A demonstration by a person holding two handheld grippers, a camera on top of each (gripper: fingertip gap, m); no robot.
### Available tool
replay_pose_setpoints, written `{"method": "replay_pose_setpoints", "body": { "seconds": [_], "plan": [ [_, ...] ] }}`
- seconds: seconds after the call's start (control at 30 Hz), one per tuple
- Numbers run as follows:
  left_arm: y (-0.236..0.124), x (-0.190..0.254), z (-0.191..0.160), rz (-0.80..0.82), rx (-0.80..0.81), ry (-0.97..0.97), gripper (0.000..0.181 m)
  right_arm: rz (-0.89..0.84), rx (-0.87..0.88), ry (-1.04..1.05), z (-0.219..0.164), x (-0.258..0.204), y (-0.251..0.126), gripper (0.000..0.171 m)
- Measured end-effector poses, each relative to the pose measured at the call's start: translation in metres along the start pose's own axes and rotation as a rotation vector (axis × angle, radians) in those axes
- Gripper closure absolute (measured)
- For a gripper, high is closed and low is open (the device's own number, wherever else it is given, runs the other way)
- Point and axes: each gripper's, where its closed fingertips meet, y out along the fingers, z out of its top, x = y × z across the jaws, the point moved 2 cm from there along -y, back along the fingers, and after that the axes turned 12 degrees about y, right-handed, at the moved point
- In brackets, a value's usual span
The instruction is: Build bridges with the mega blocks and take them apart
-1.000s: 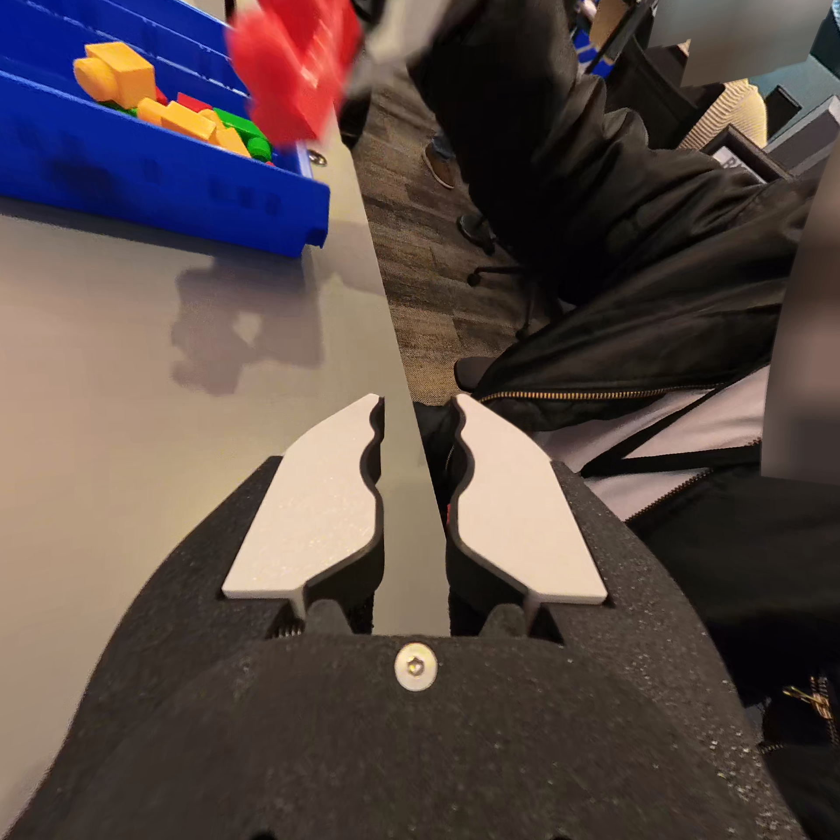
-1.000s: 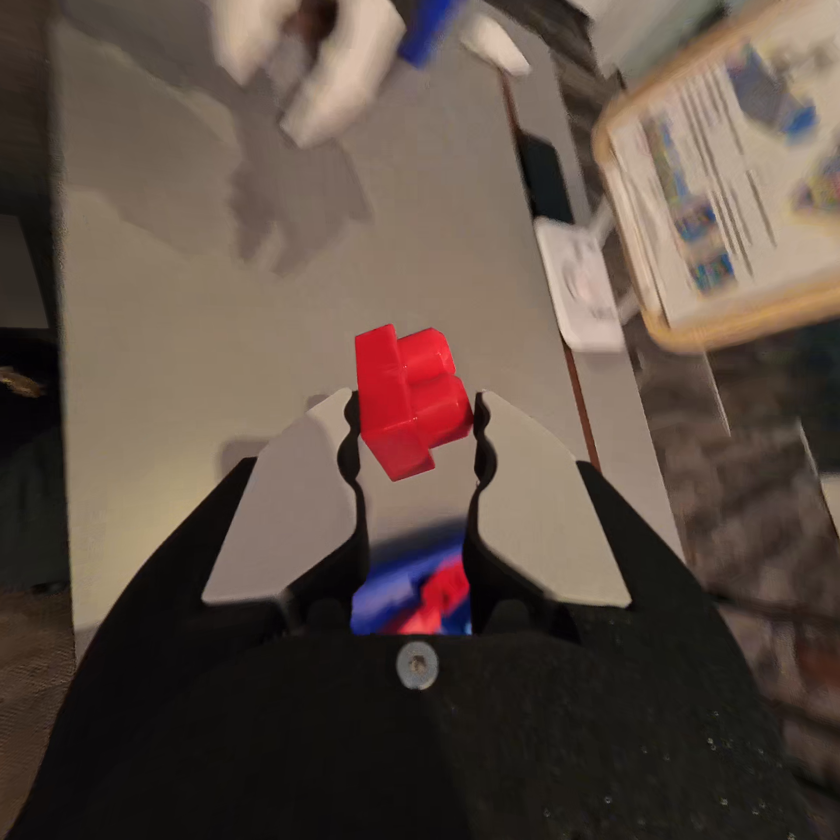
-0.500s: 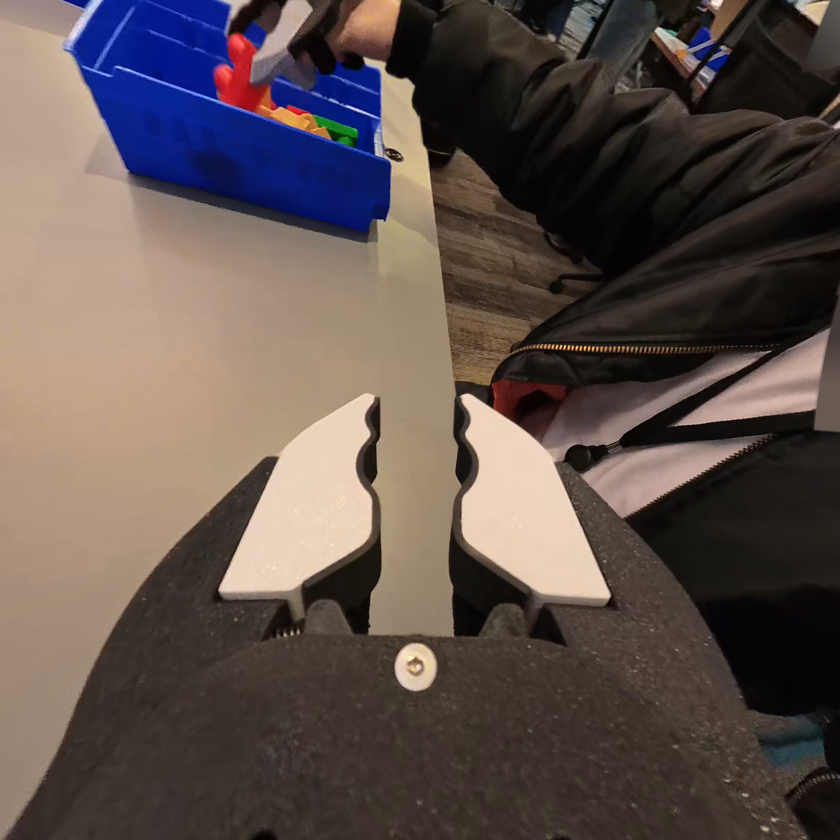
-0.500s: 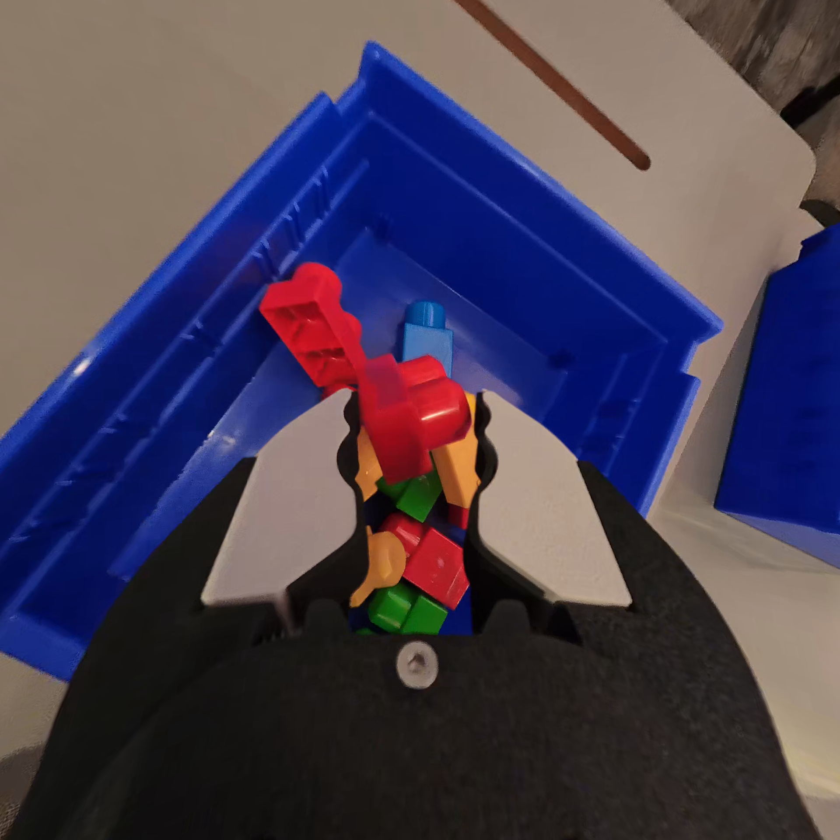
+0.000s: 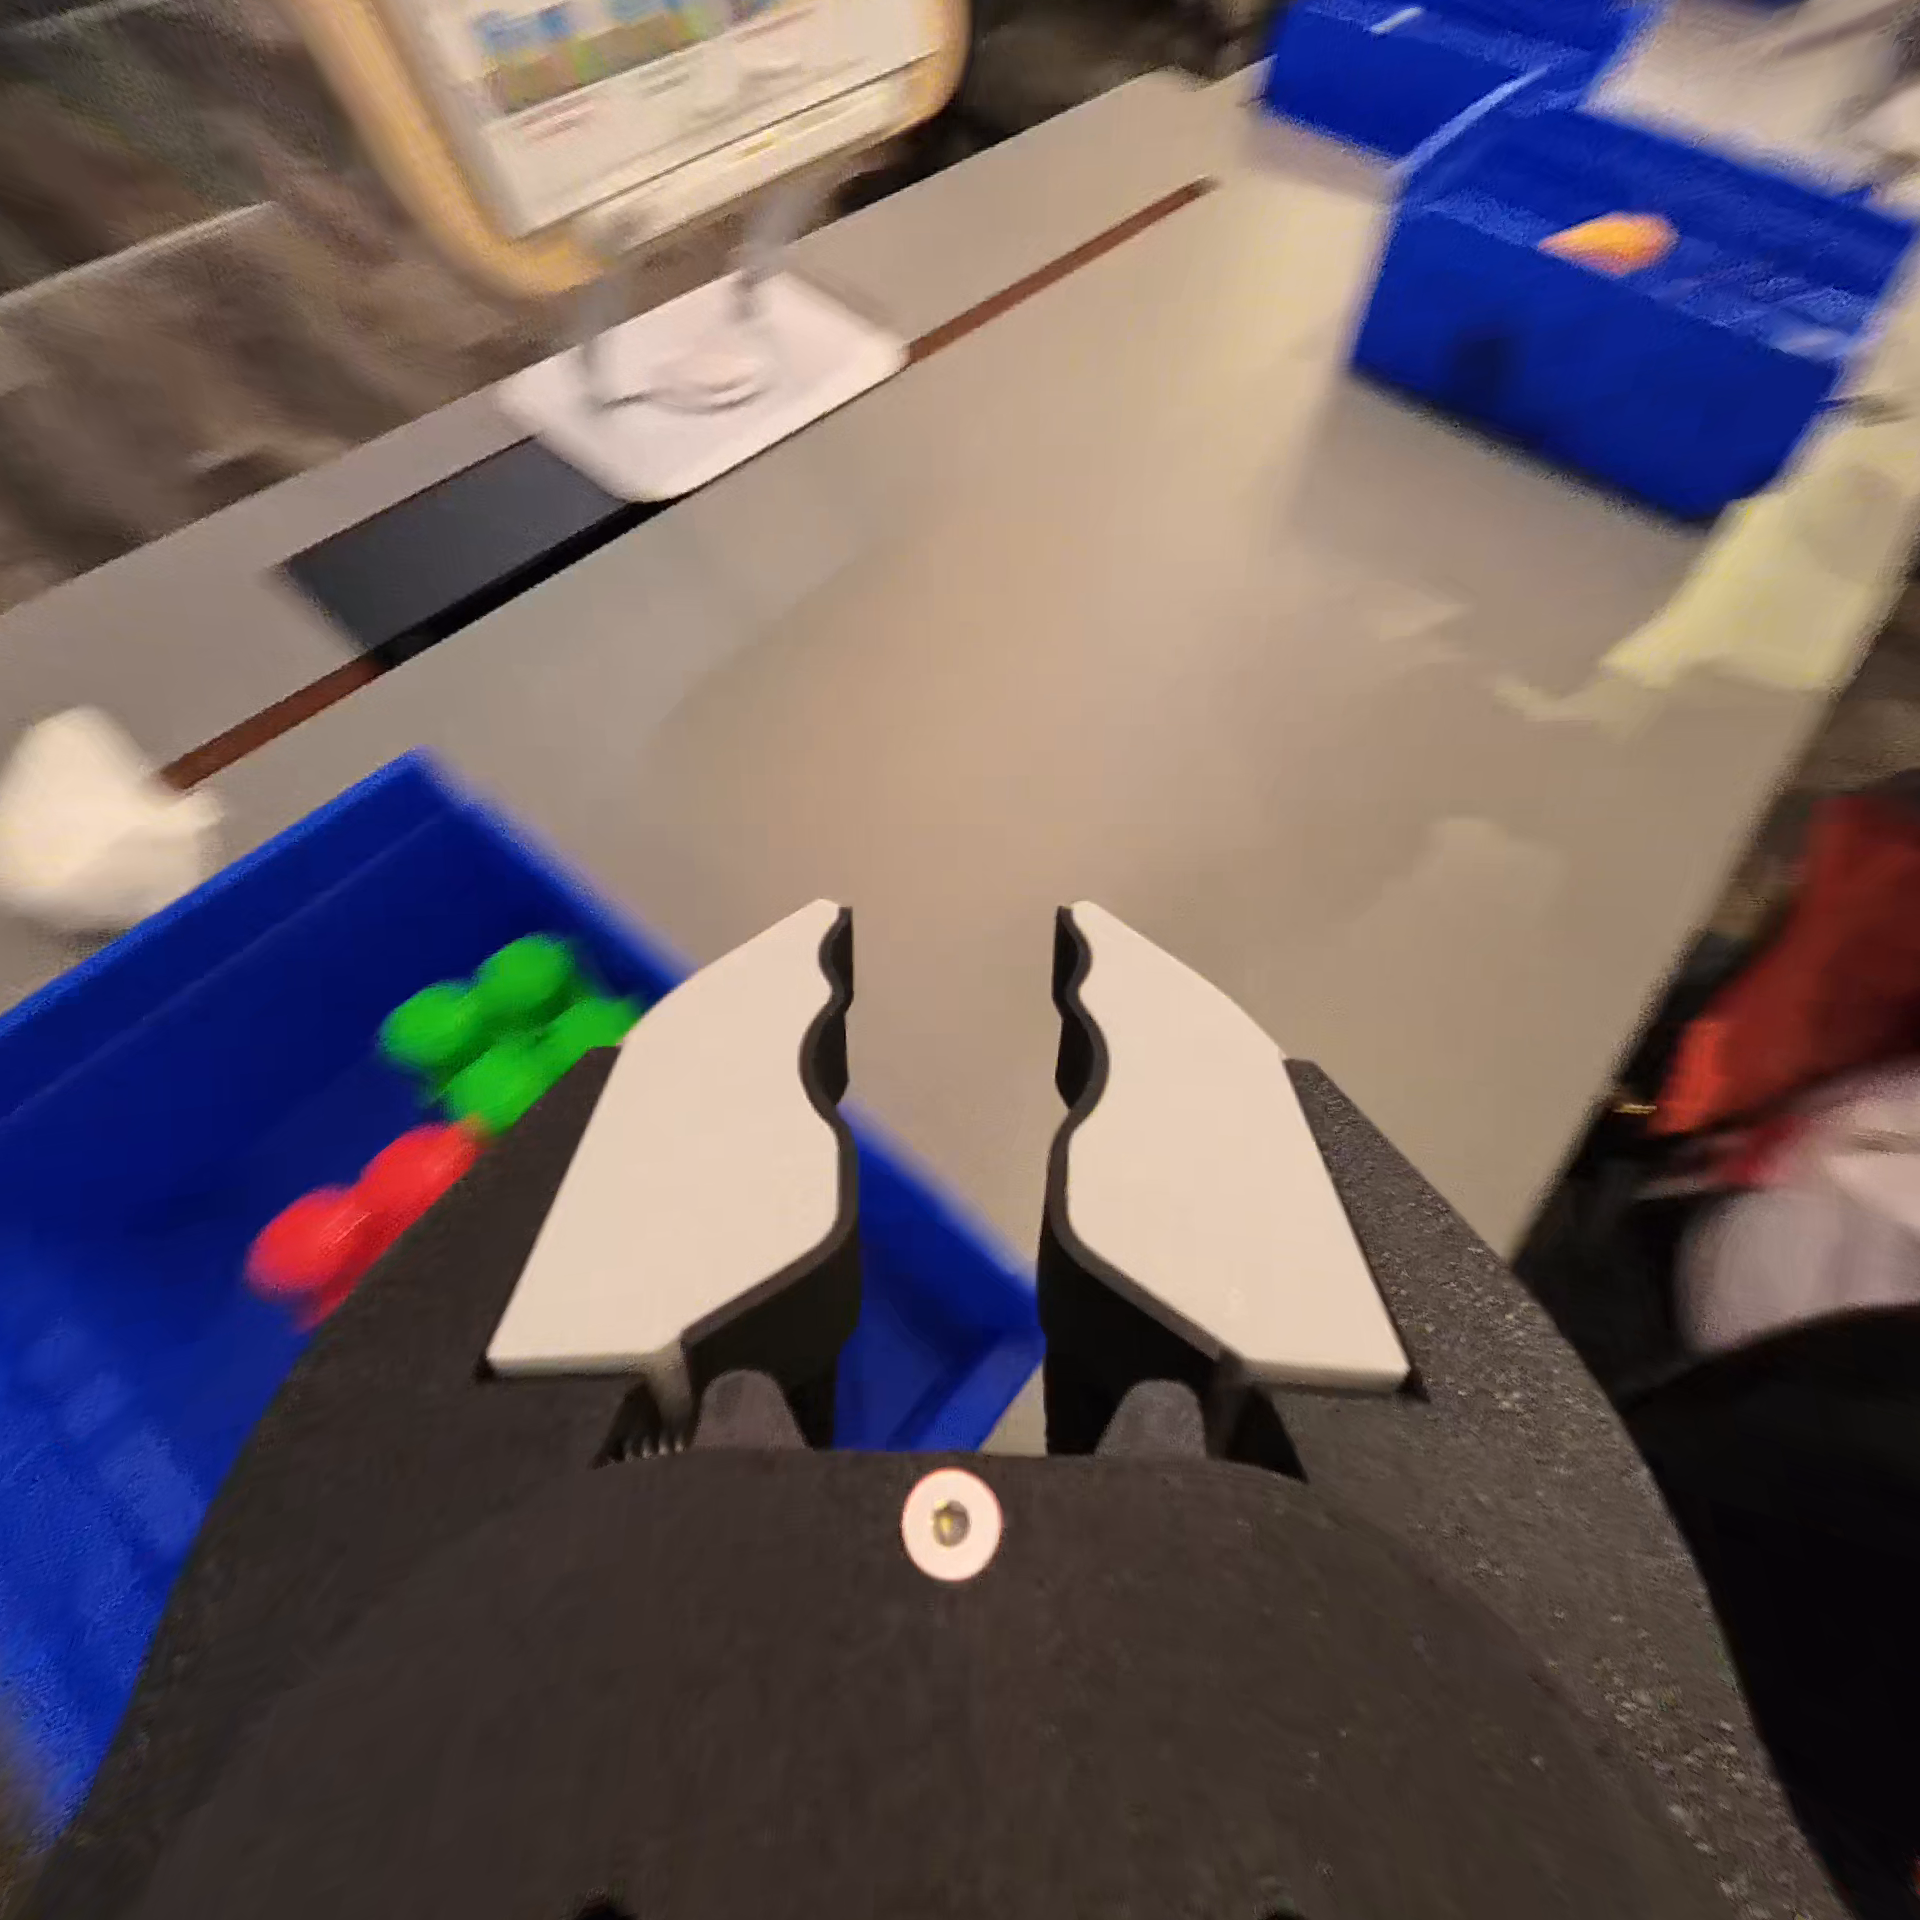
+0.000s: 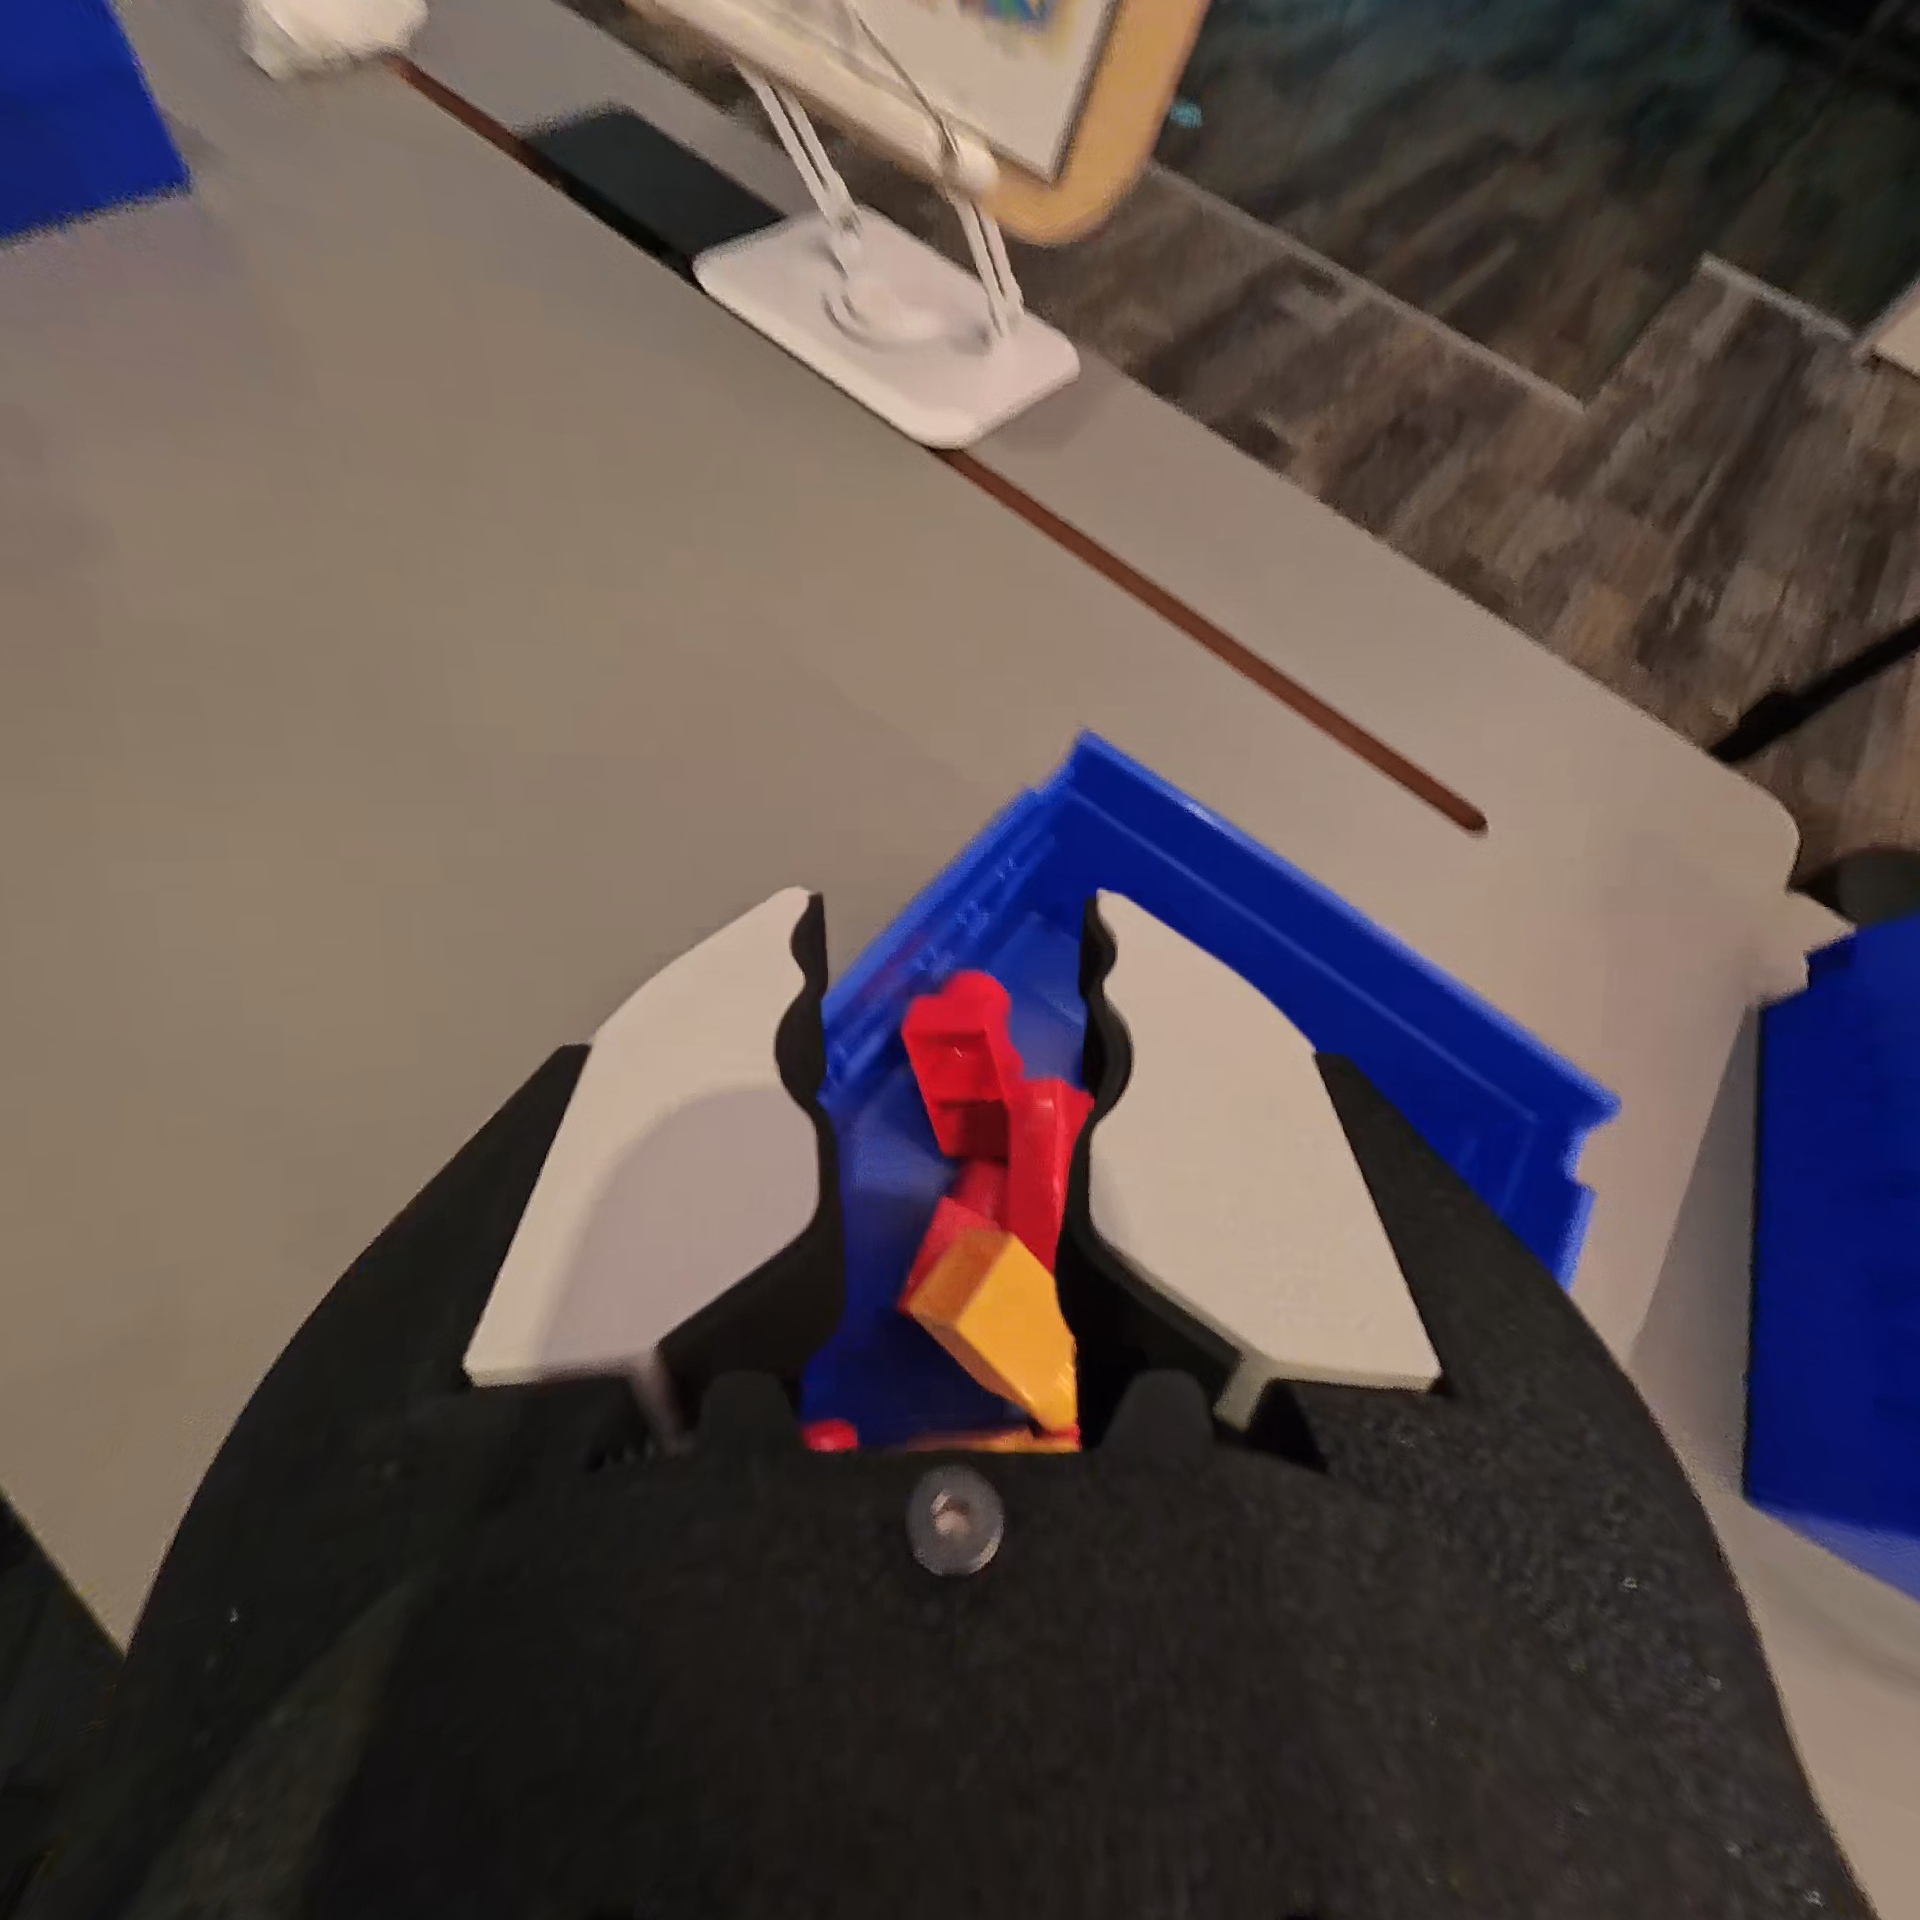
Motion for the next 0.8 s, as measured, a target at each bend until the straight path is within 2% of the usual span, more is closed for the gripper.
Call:
{"method": "replay_pose_setpoints", "body": {
  "seconds": [0.07, 0.13, 0.23, 0.37, 0.43, 0.6, 0.73, 0.8],
  "plan": [
    [-0.019, -0.036, -0.035, 0.165, -0.092, 0.006, 0.144, 0.058, 0.049, -0.007, 0.019, -0.022, -0.002, 0.126],
    [-0.029, -0.06, -0.07, 0.255, -0.181, -0.001, 0.143, 0.128, 0.085, -0.016, 0.034, -0.047, -0.002, 0.126],
    [-0.024, -0.085, -0.117, 0.301, -0.316, 0.031, 0.146, 0.207, 0.089, -0.054, 0.047, -0.082, 0.004, 0.126],
    [-0.013, -0.113, -0.158, 0.323, -0.546, 0.206, 0.15, 0.252, 0.037, -0.108, 0.046, -0.116, 0.016, 0.126],
    [-0.005, -0.121, -0.165, 0.28, -0.626, 0.276, 0.152, 0.27, 0.022, -0.1, 0.043, -0.128, 0.021, 0.127],
    [0.018, -0.132, -0.146, 0.167, -0.604, 0.439, 0.145, 0.288, -0.001, -0.077, 0.038, -0.15, 0.024, 0.129],
    [0.026, -0.14, -0.154, 0.065, -0.676, 0.521, 0.119, 0.3, 0.018, -0.014, 0.041, -0.158, 0.023, 0.134],
    [0.027, -0.144, -0.159, 0.029, -0.685, 0.565, 0.117, 0.299, 0.044, 0.016, 0.046, -0.159, 0.023, 0.134]
  ]
}}
